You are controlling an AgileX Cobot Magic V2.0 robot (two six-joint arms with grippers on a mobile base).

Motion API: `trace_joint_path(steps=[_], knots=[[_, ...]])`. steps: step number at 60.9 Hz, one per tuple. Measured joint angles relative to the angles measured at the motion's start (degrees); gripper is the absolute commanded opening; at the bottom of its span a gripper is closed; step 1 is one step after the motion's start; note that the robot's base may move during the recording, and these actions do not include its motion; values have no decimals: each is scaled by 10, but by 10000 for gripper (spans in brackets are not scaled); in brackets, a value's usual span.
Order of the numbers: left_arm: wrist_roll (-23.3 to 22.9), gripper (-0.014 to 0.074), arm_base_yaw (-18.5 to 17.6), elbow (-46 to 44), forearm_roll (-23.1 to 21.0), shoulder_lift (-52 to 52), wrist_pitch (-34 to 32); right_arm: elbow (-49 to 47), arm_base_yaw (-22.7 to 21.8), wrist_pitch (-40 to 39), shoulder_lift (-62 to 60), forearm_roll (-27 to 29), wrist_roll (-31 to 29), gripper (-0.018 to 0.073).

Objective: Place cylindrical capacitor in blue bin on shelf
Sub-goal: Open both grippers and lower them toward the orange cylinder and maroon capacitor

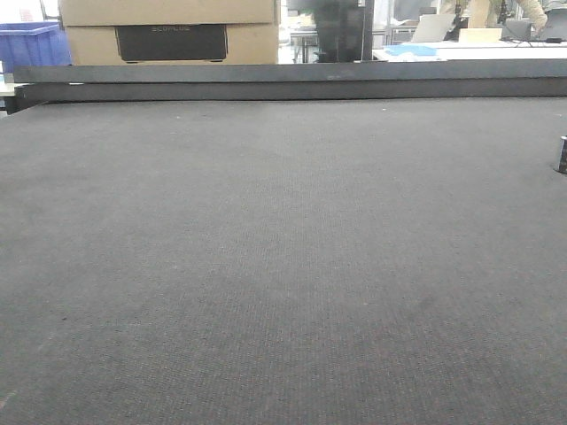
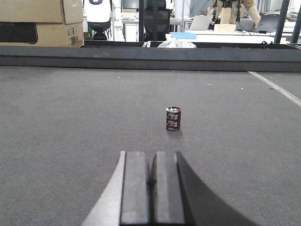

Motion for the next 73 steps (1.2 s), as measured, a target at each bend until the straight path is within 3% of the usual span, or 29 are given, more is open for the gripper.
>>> trace_joint_path(steps=[42, 52, 61, 66, 73], knots=[[0, -111, 0, 0, 0, 0, -2, 0, 0, -4, 0, -1, 0, -162], [0, -111, 0, 0, 0, 0, -31, 0, 0, -9, 0, -1, 0, -162], [0, -111, 0, 1, -18, 0, -102, 2, 0, -80, 0, -1, 0, -162], [0, -111, 0, -8, -23, 0, -125, -28, 0, -81, 0, -1, 0, -162], [0, -111, 0, -65, -25, 0, -85, -121, 0, -35, -1, 3, 0, -162]])
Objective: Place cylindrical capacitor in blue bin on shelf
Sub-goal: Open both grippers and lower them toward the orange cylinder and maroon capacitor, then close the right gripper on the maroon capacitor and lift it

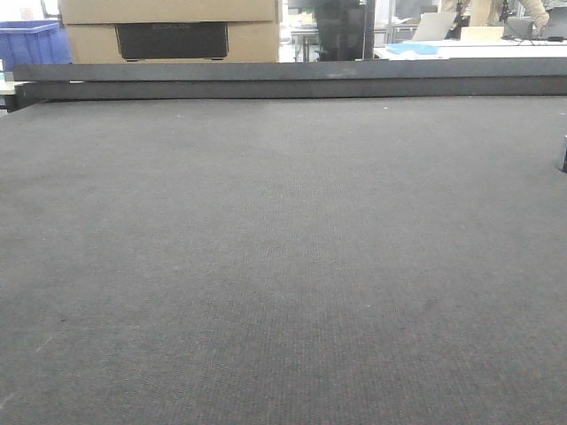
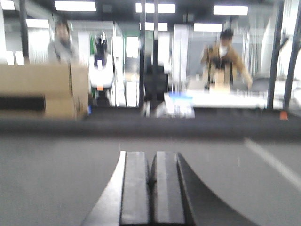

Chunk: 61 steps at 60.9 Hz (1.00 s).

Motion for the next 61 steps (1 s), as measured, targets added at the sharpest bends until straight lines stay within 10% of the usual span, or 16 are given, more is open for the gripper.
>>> trace_joint_path(steps=[14, 29, 47, 61], knots=[[0, 50, 0, -184, 5, 65, 175, -196, 0, 87, 58, 1, 0, -104], [0, 412, 0, -257, 12, 182, 242, -244, 0, 103, 196, 3, 0, 573], [0, 582, -25, -259, 13, 228, 247, -235, 0, 91, 344, 0, 0, 568], [0, 582, -31, -259, 13, 231, 248, -124, -1, -92, 463, -6, 0, 568]])
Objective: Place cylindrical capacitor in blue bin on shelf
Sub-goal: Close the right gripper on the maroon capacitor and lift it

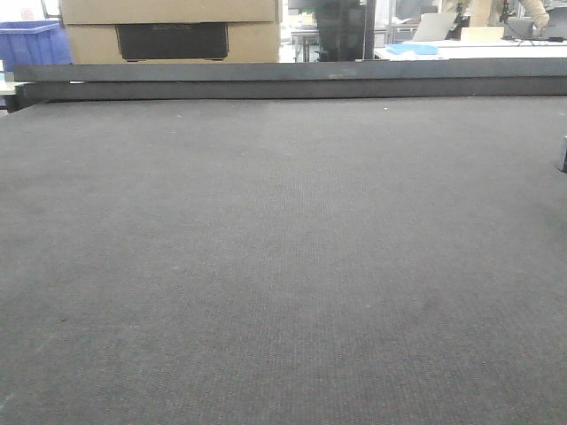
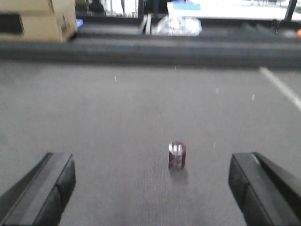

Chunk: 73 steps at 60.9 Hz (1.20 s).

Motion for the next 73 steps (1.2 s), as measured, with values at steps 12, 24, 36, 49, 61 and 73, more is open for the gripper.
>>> trace_joint_path(steps=[12, 24, 36, 49, 61, 73], knots=[[0, 582, 0, 0, 0, 0, 1, 65, -30, -197, 142, 0, 0, 568], [0, 582, 0, 0, 0, 0, 1, 22, -38, -329, 314, 1, 0, 568], [0, 582, 0, 0, 0, 0, 1, -84, -38, -378, 472, 1, 0, 568], [0, 582, 0, 0, 0, 0, 1, -190, -46, -386, 601, 1, 0, 568], [0, 582, 0, 0, 0, 0, 1, -244, -64, -387, 663, 1, 0, 568], [0, 582, 0, 0, 0, 0, 1, -271, -65, -387, 709, 3, 0, 568]])
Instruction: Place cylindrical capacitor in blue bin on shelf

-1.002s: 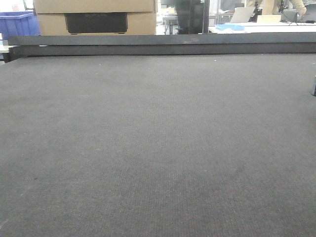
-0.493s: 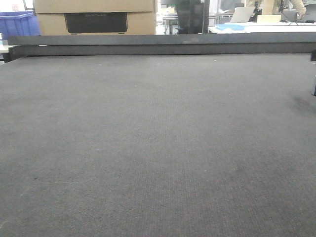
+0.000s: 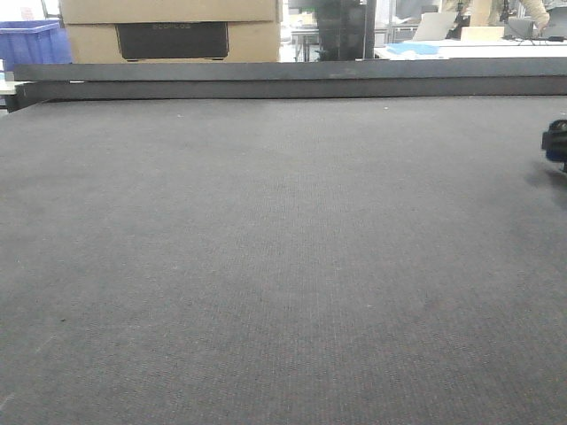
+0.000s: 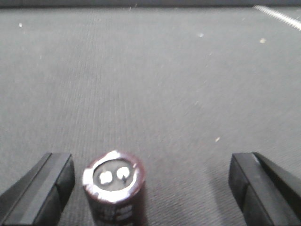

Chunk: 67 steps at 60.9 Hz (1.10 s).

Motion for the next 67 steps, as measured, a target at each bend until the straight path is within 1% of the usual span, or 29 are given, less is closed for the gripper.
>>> trace_joint_path(steps=[13, 16, 19, 22, 29, 30, 34, 39, 43, 48, 56, 67], knots=[[0, 582, 0, 0, 0, 0, 0, -16, 0, 0, 30, 1, 0, 568], [0, 582, 0, 0, 0, 0, 0, -20, 0, 0, 33, 1, 0, 549], [0, 582, 0, 0, 0, 0, 0, -24, 0, 0, 33, 0, 2, 503], [0, 582, 0, 0, 0, 0, 0, -28, 0, 0, 34, -3, 5, 443], [0, 582, 0, 0, 0, 0, 0, -31, 0, -1, 34, -7, 11, 242], [0, 582, 0, 0, 0, 0, 1, -31, 0, -1, 34, -8, 11, 199], [0, 582, 0, 0, 0, 0, 2, -31, 0, -1, 34, -10, 11, 76], [0, 582, 0, 0, 0, 0, 4, -31, 0, -1, 34, -11, 13, -47], [0, 582, 0, 0, 0, 0, 5, -31, 0, 3, 33, -11, 13, -114], [0, 582, 0, 0, 0, 0, 5, -31, 0, 23, 21, -11, 14, -148], [0, 582, 0, 0, 0, 0, 11, -16, 0, 45, -29, -11, 15, -148], [0, 582, 0, 30, 3, 16, 6, 23, 0, 57, -164, -11, 15, -148]])
